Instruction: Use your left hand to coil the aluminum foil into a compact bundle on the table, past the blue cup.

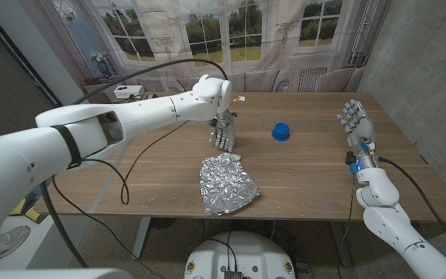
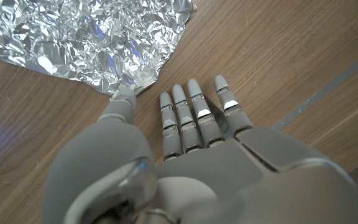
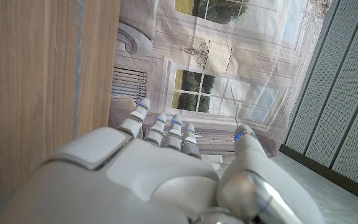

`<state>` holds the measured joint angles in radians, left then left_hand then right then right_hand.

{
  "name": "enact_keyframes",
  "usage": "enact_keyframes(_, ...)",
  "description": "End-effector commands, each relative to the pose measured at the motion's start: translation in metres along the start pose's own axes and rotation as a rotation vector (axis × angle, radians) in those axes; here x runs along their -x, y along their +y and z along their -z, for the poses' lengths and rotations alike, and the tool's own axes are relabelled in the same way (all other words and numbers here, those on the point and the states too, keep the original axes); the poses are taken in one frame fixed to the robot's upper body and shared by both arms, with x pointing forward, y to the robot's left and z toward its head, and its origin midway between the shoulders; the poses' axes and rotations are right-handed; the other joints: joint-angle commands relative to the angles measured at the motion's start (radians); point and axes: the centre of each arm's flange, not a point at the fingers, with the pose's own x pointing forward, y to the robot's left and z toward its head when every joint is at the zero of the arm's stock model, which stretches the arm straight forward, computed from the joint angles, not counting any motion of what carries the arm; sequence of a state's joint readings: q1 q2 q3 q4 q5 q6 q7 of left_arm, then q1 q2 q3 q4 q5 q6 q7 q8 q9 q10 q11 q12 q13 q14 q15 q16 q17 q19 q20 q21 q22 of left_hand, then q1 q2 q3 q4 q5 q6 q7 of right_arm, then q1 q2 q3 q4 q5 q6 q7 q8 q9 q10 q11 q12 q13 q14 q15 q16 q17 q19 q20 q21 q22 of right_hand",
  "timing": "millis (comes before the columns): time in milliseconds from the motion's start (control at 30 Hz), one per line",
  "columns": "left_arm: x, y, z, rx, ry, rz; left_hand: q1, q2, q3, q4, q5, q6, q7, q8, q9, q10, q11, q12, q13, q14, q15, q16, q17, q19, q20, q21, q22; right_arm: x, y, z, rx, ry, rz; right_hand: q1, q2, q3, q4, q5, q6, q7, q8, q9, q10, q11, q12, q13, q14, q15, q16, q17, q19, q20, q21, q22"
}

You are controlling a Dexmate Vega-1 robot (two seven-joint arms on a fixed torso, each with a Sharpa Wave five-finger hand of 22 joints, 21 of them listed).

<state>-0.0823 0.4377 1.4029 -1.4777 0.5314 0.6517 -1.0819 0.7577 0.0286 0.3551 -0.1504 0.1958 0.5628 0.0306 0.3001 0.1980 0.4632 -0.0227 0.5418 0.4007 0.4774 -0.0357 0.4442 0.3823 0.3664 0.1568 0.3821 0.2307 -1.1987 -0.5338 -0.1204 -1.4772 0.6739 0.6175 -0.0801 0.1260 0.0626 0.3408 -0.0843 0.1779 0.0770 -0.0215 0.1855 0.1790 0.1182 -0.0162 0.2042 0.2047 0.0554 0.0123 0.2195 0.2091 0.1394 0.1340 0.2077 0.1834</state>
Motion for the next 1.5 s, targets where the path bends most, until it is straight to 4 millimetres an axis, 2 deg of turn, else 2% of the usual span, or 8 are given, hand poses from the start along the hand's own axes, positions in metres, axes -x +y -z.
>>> enact_keyframes(33, -0.004, -0.001, -0.014, -0.074, 0.064, 0.011, 0.019, 0.004, -0.01, 0.0, -0.003, 0.006, 0.004, -0.004, 0.004, 0.009, -0.002, 0.018, 0.012, 0.006, -0.002, 0.012, 0.015, 0.004, -0.004, 0.011, 0.006, 0.002, -0.003, 0.001, -0.003, -0.008, 0.006, -0.003, -0.001, -0.002, 0.003, 0.006, 0.008, 0.001, 0.009, 0.003, 0.007, 0.001, 0.001, -0.001, 0.01, 0.0, 0.0, 0.0, 0.011, -0.001, 0.008, 0.003)
enact_keyframes(433, -0.012, -0.003, -0.026, -0.114, 0.072, 0.042, 0.028, 0.01, -0.018, 0.0, -0.004, 0.021, 0.002, -0.009, 0.004, 0.013, -0.006, 0.037, 0.029, 0.012, -0.005, 0.027, 0.035, -0.001, -0.004, 0.015, 0.011, 0.006, -0.006, 0.001, -0.003, -0.016, 0.015, -0.004, -0.001, -0.003, 0.003, 0.007, 0.012, 0.001, 0.01, 0.003, 0.009, 0.001, 0.001, -0.001, 0.015, 0.002, 0.0, -0.002, 0.016, -0.002, 0.009, 0.003)
enact_keyframes(733, -0.015, -0.003, -0.032, -0.124, 0.071, 0.06, 0.053, 0.025, -0.027, -0.003, -0.007, 0.099, -0.003, 0.001, 0.004, 0.03, -0.004, 0.078, 0.062, 0.025, -0.013, 0.06, 0.075, -0.002, -0.004, 0.024, 0.02, 0.007, -0.009, 0.0, -0.001, -0.021, 0.017, -0.005, -0.001, -0.003, 0.003, 0.008, 0.013, 0.001, 0.009, 0.003, 0.01, 0.001, 0.001, -0.002, 0.017, 0.001, 0.0, -0.003, 0.017, -0.002, 0.01, 0.003)
enact_keyframes(1167, -0.022, -0.01, -0.044, -0.176, 0.122, 0.064, 0.086, 0.036, -0.047, -0.007, -0.011, 0.175, 0.03, 0.001, 0.004, 0.062, -0.003, 0.146, 0.119, 0.049, -0.025, 0.121, 0.143, -0.006, -0.005, 0.039, 0.034, 0.013, -0.014, 0.0, 0.002, -0.027, 0.027, -0.008, -0.001, -0.003, 0.004, 0.008, 0.014, -0.002, 0.009, 0.003, 0.013, 0.001, 0.001, -0.002, 0.024, 0.002, 0.001, -0.004, 0.019, 0.001, 0.01, 0.003)
enact_keyframes(1367, -0.025, -0.019, -0.055, -0.252, 0.192, 0.04, 0.1, 0.03, -0.063, -0.008, -0.013, 0.174, 0.033, -0.014, 0.006, 0.032, -0.008, 0.168, 0.156, 0.021, -0.015, 0.143, 0.184, -0.013, -0.004, 0.045, 0.042, 0.017, -0.016, 0.0, -0.002, -0.032, 0.033, -0.01, 0.0, -0.003, 0.005, 0.008, 0.018, -0.004, 0.01, 0.003, 0.016, 0.004, 0.002, -0.002, 0.031, 0.0, 0.003, -0.005, 0.022, 0.002, 0.011, 0.003)
enact_keyframes(1500, -0.026, -0.022, -0.06, -0.29, 0.219, 0.015, 0.142, 0.046, -0.065, -0.014, -0.014, 0.237, 0.024, -0.003, 0.013, 0.024, -0.016, 0.21, 0.208, 0.014, -0.016, 0.19, 0.242, -0.017, -0.005, 0.056, 0.054, 0.018, -0.018, 0.0, -0.001, -0.036, 0.039, -0.01, 0.0, -0.003, 0.005, 0.008, 0.021, -0.005, 0.011, 0.003, 0.017, 0.003, 0.002, -0.003, 0.032, 0.001, 0.002, -0.006, 0.024, 0.003, 0.011, 0.003)
